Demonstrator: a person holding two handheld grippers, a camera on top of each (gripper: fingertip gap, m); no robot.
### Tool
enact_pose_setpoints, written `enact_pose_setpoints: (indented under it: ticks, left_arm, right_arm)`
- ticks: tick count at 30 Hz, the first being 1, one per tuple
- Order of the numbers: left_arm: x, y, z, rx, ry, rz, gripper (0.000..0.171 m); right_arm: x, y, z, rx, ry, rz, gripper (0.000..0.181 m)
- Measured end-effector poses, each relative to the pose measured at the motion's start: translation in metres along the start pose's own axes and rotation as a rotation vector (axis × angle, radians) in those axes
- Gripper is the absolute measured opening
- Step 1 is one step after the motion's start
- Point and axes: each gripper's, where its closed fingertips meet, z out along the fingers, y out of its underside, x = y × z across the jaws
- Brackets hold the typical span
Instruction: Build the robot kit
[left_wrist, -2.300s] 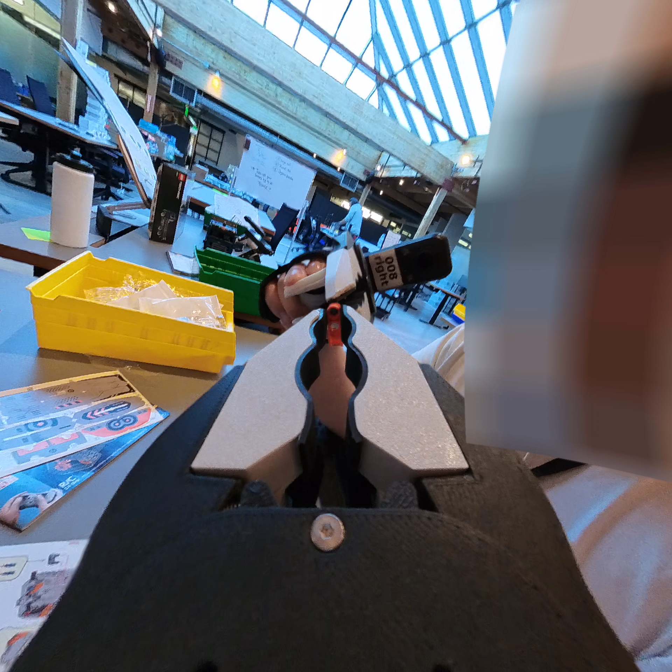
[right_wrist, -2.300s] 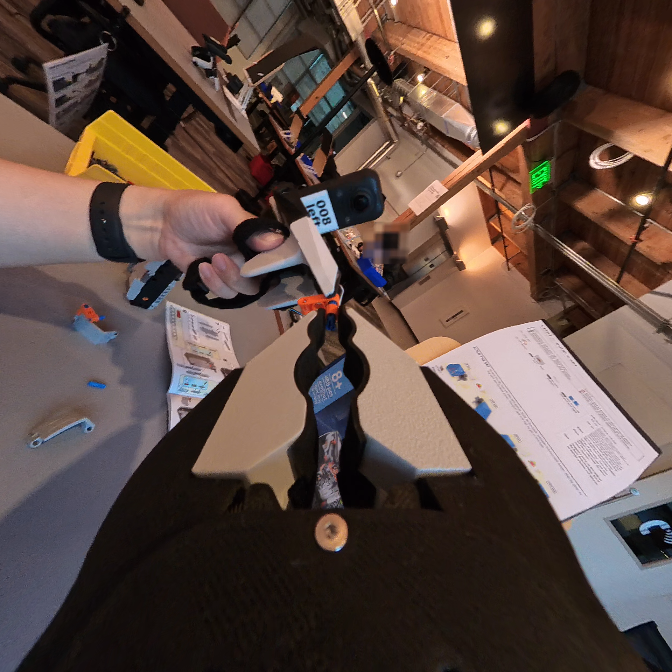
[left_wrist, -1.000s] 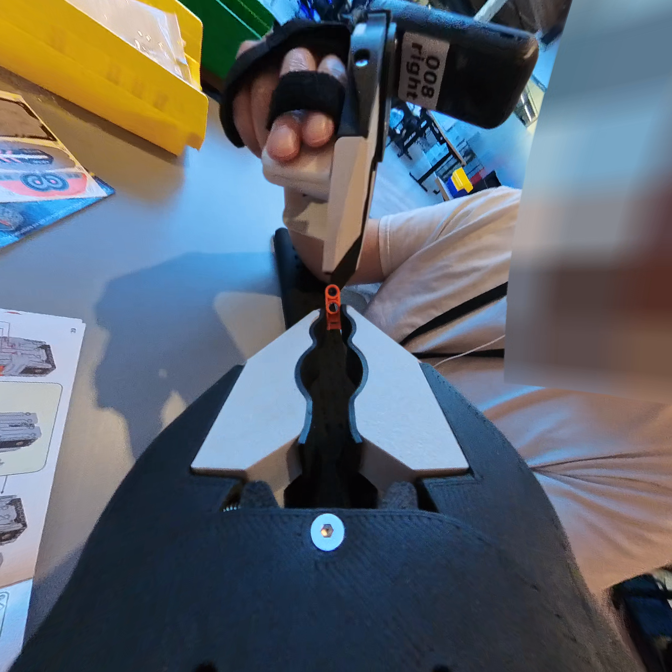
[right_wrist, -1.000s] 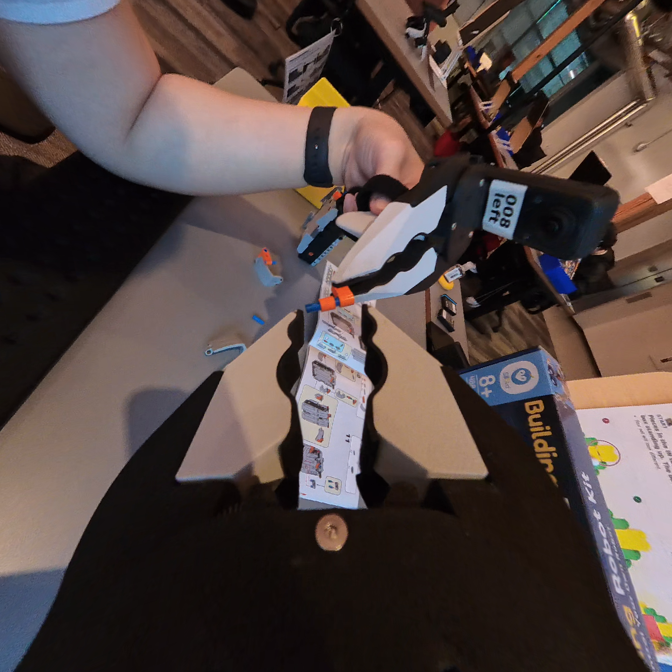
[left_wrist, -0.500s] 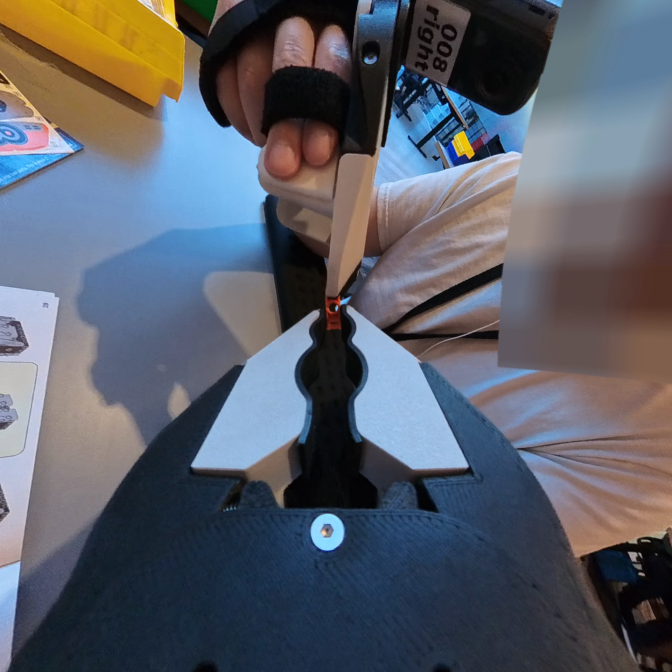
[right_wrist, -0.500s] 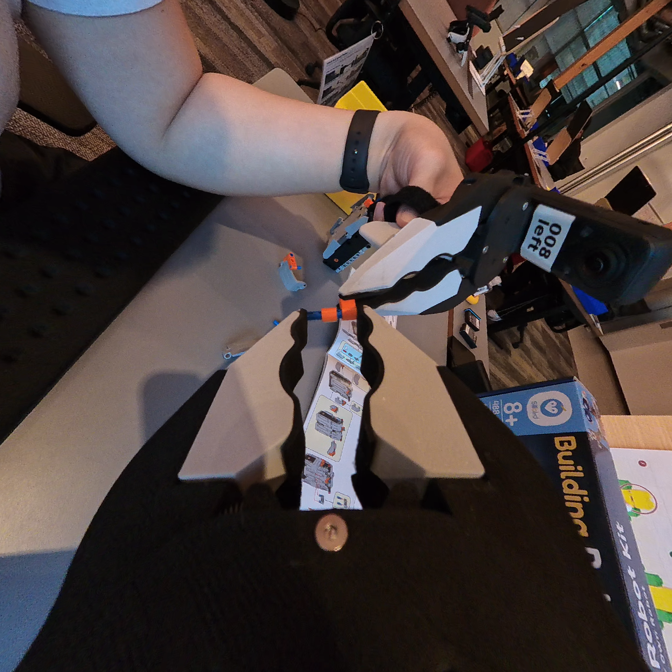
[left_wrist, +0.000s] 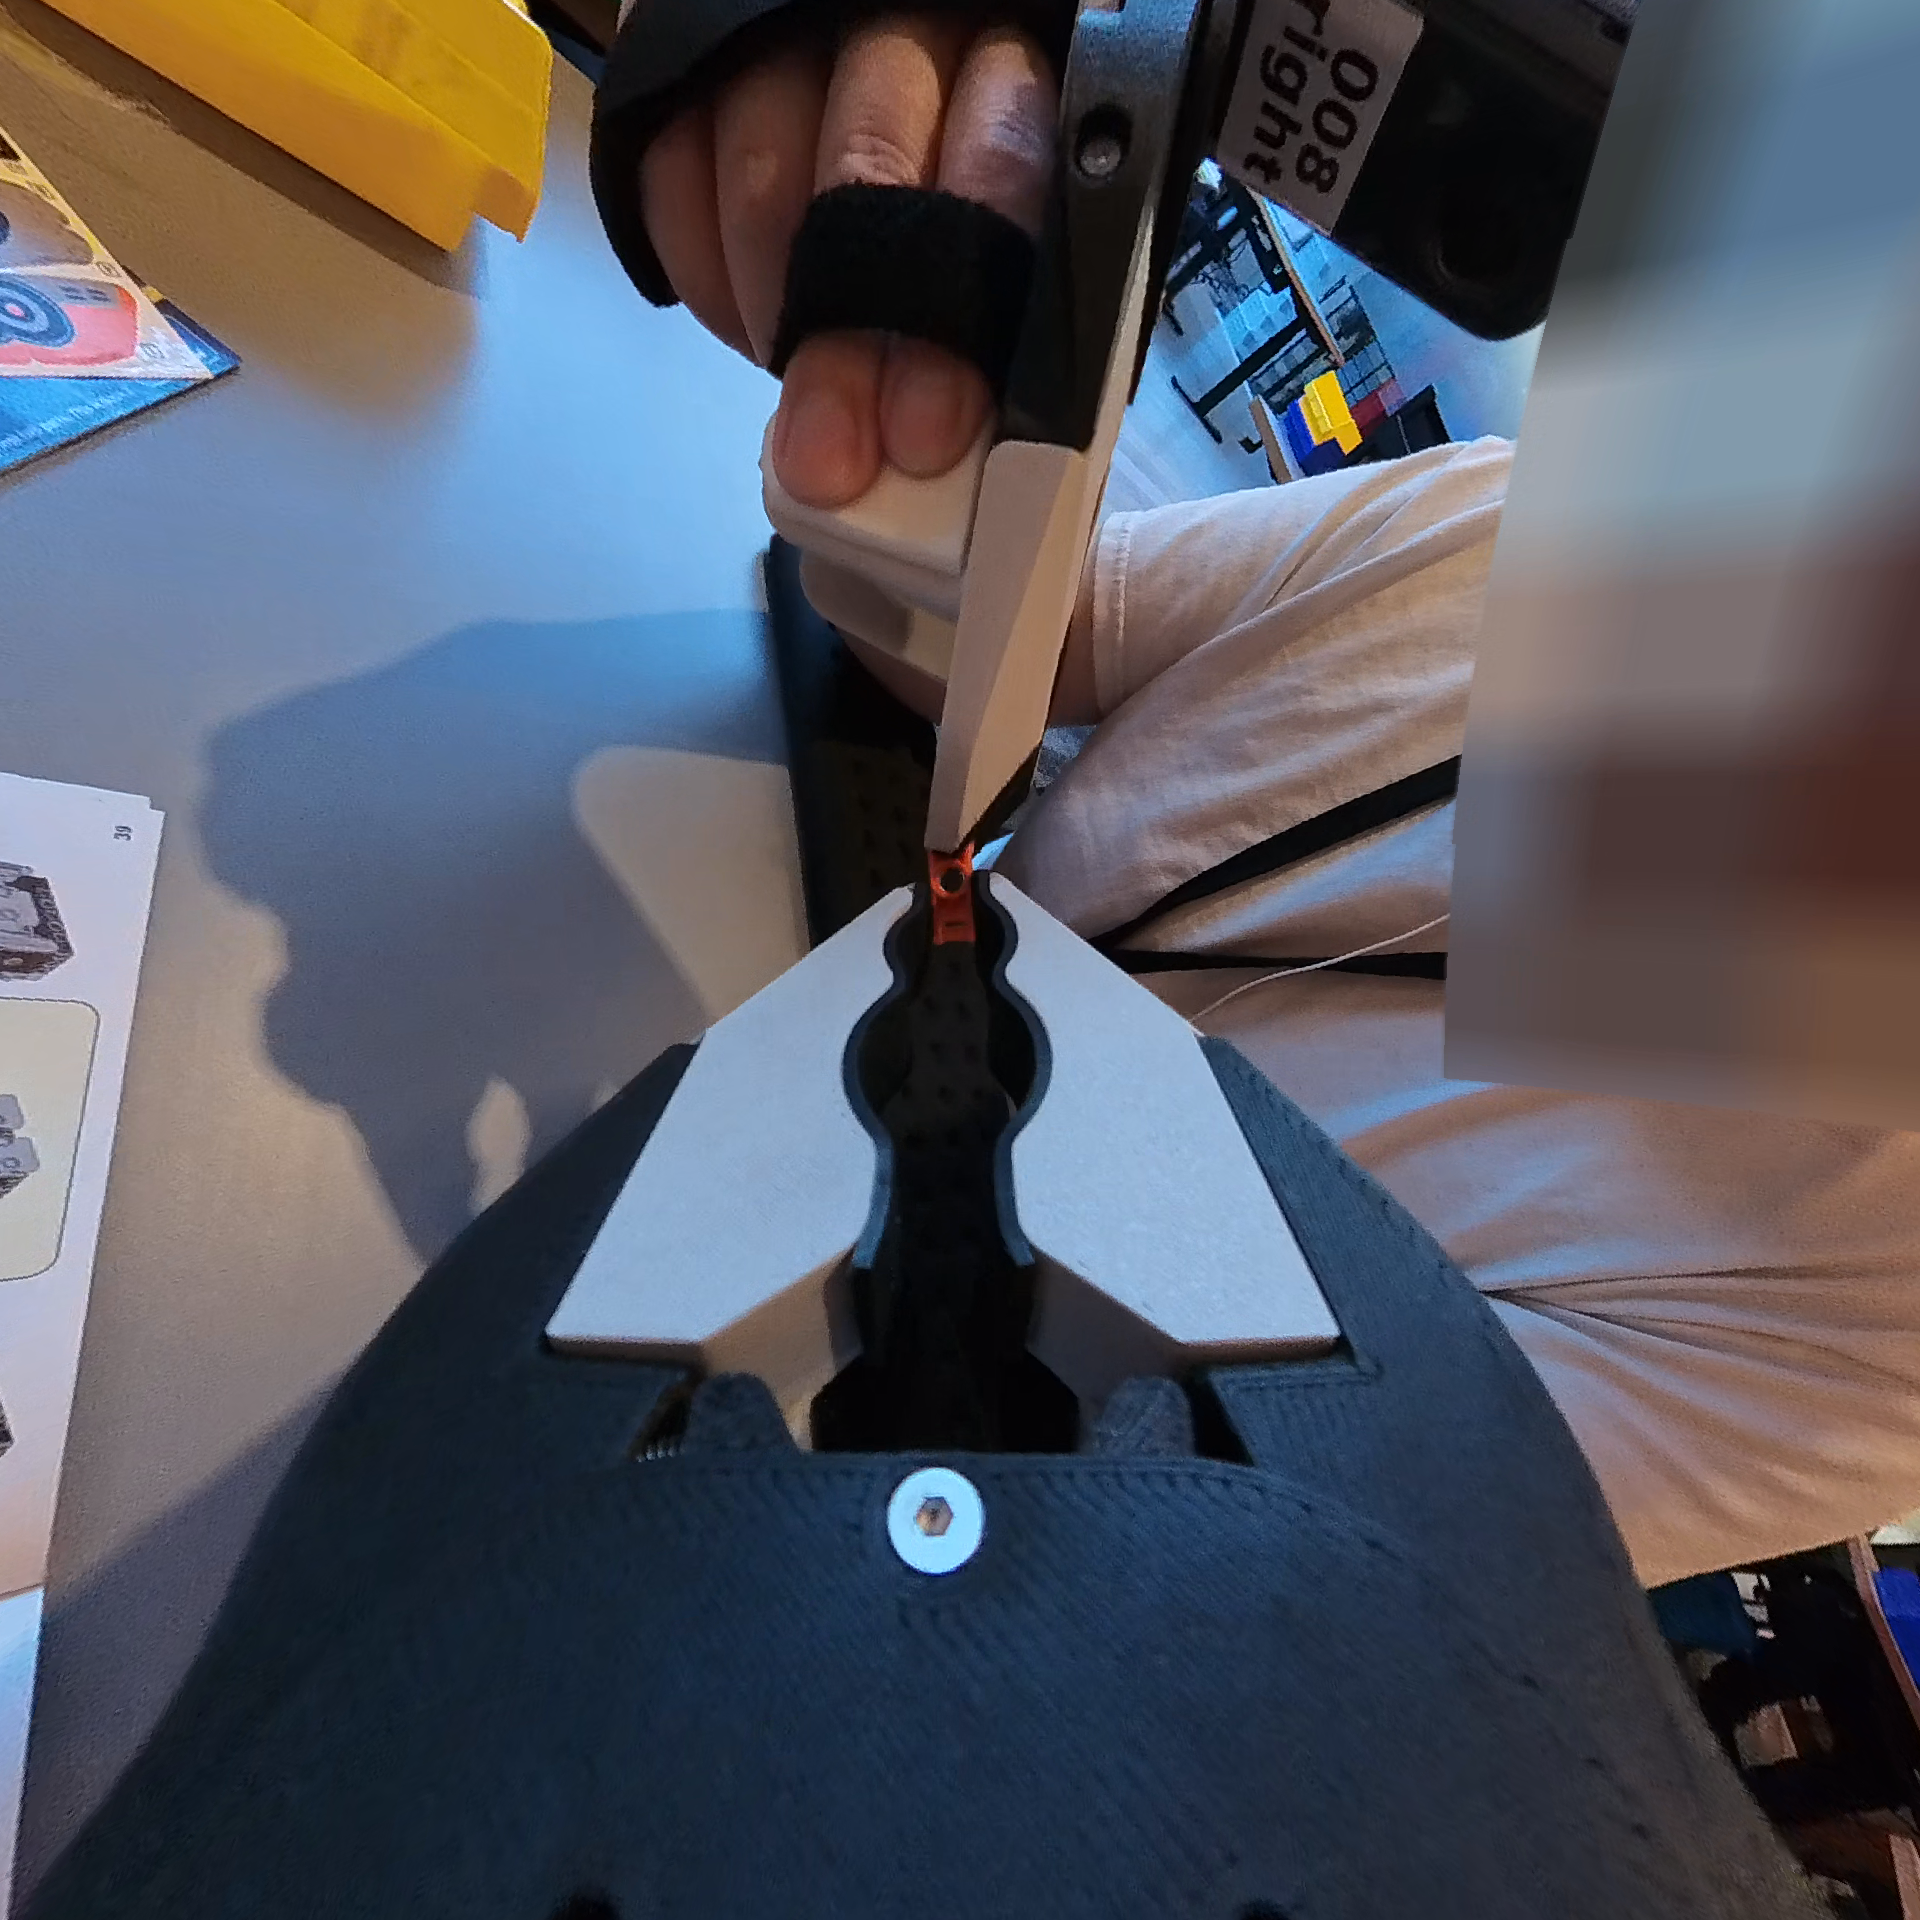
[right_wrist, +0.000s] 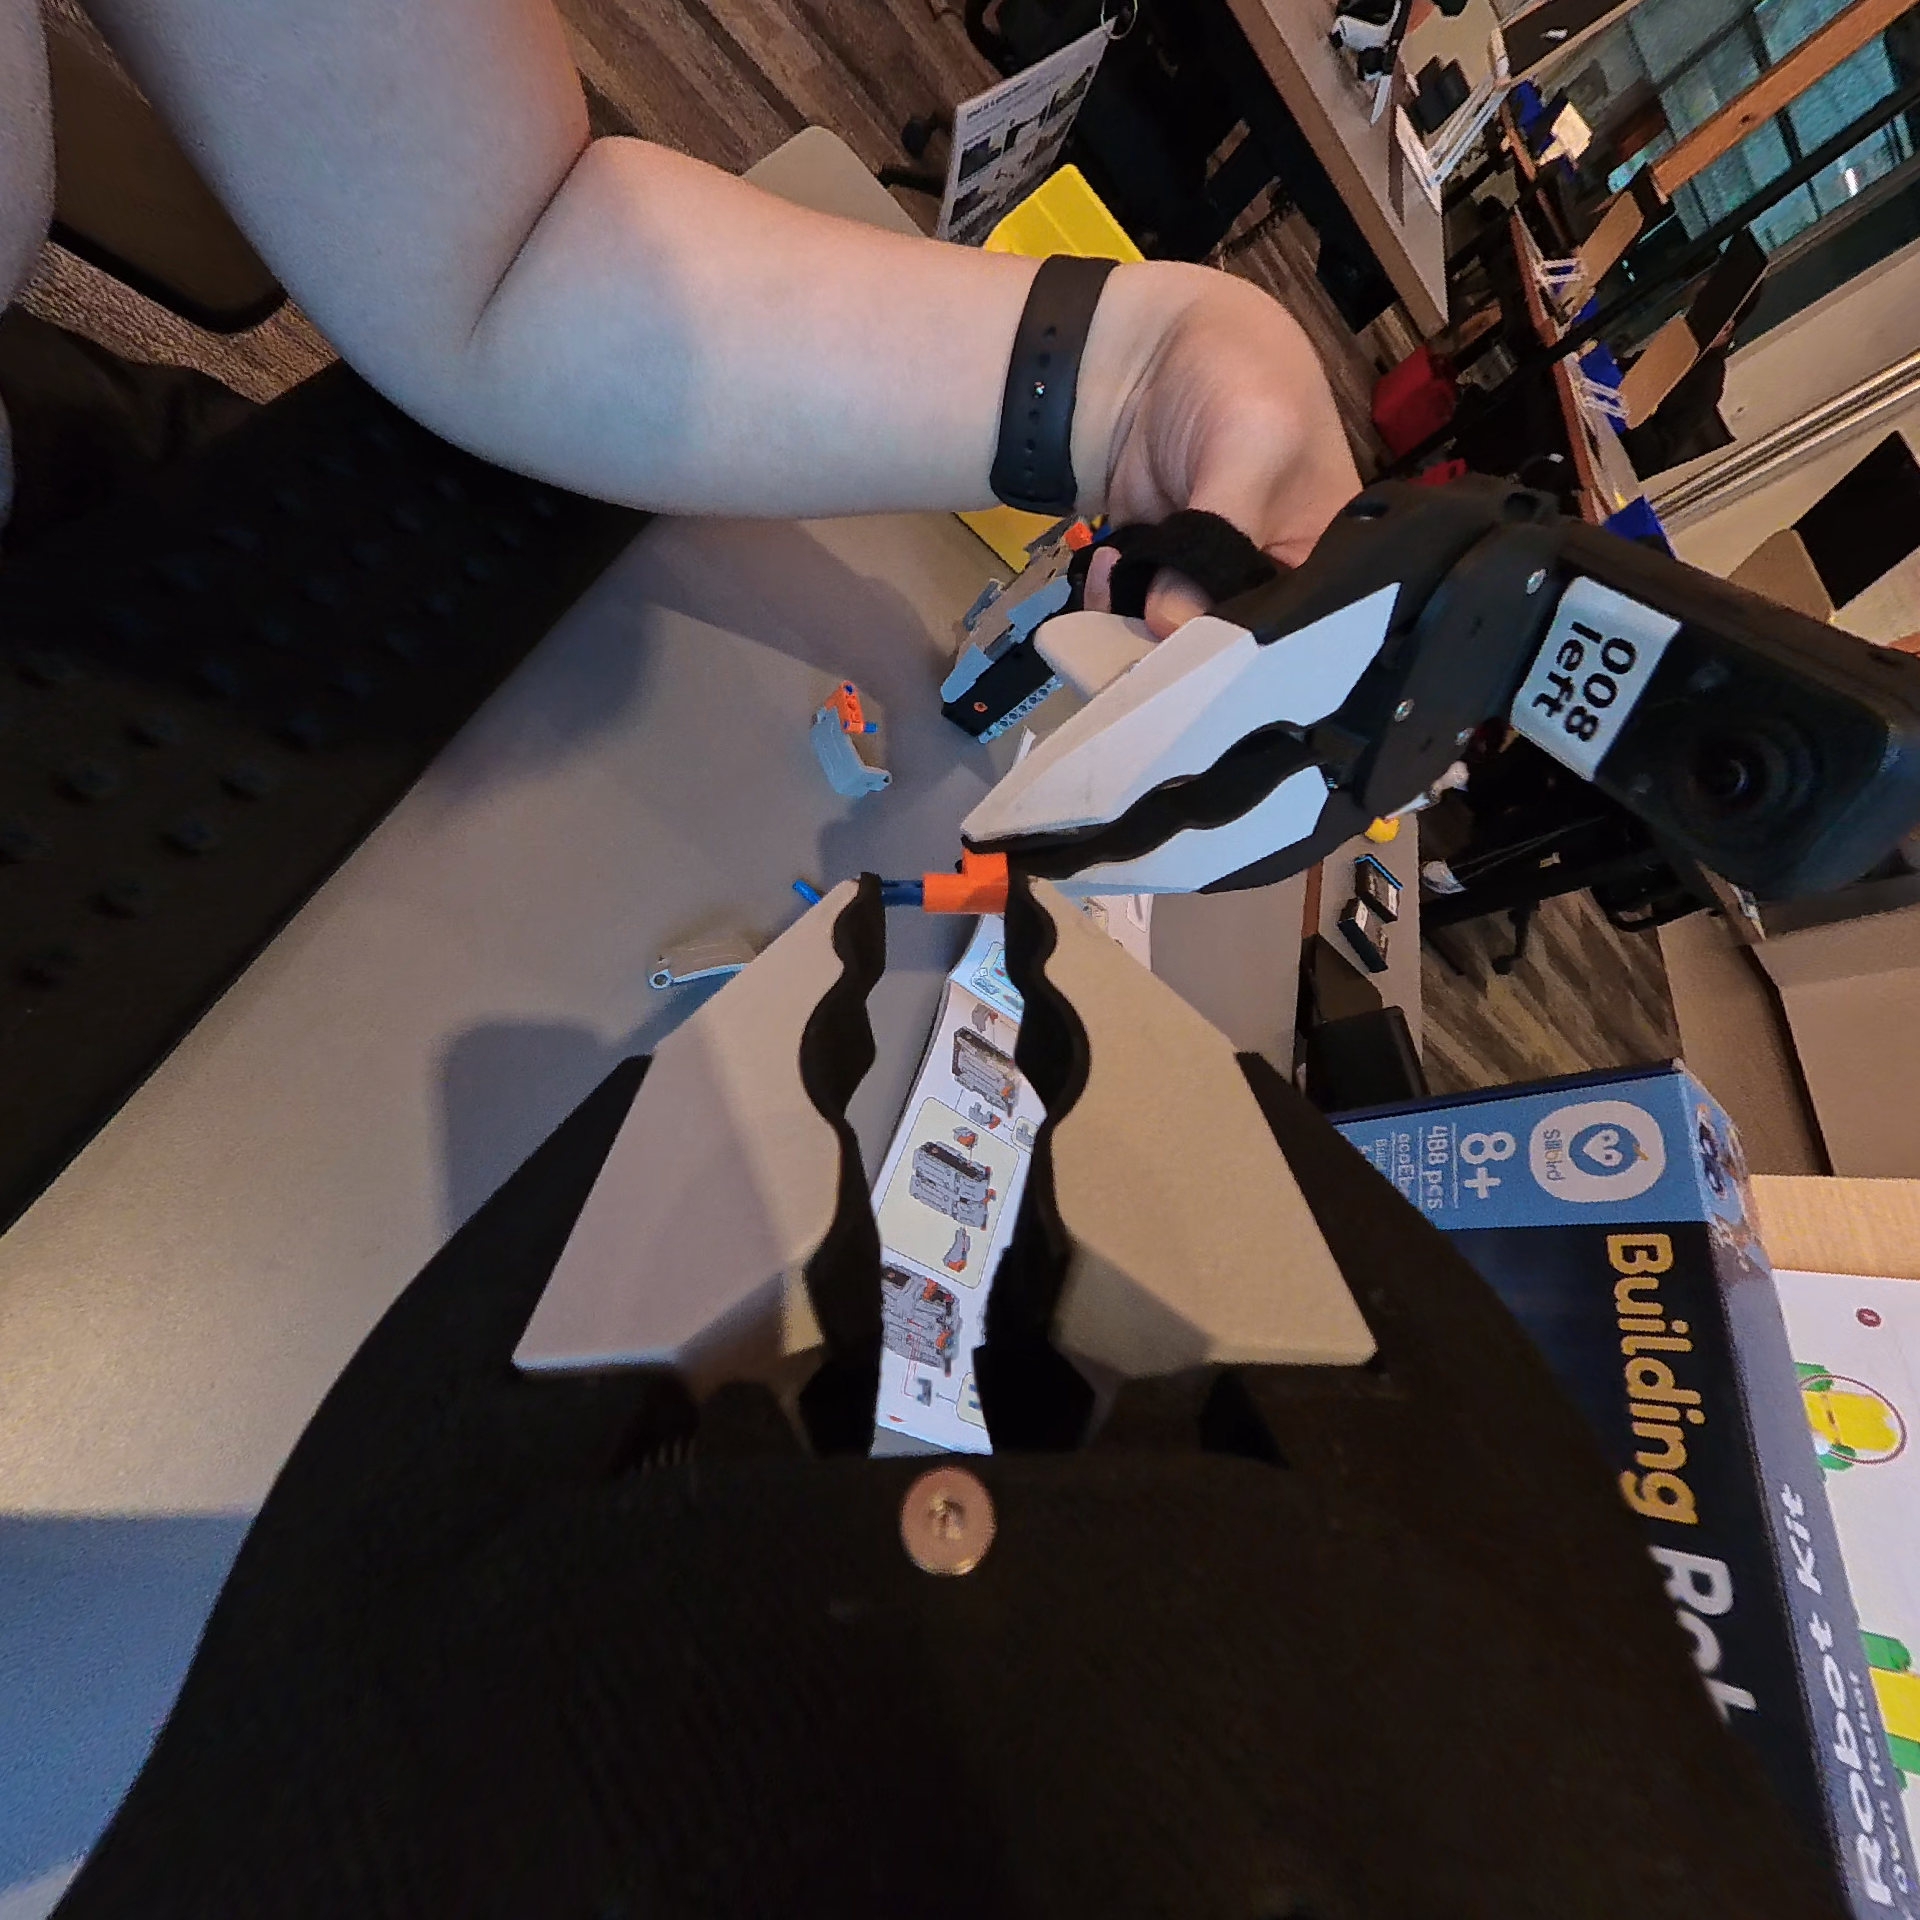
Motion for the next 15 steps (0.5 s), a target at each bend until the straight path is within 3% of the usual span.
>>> enact_pose_setpoints:
  ticks: [10,12,15]
  left_arm:
    - [-0.003,-0.004,-0.006,0.042,-0.018,-0.011,0.006]
    - [-0.003,-0.009,-0.009,0.056,-0.07,0.013,0.006]
    - [0.001,-0.018,-0.016,0.088,-0.206,0.085,0.006]
  right_arm:
    - [0.011,0.001,0.001,0.03,0.061,0.029,0.031]
    - [0.022,0.002,-0.004,0.025,0.124,0.034,0.042]
    - [0.033,-0.003,-0.02,0.082,0.193,0.023,0.043]
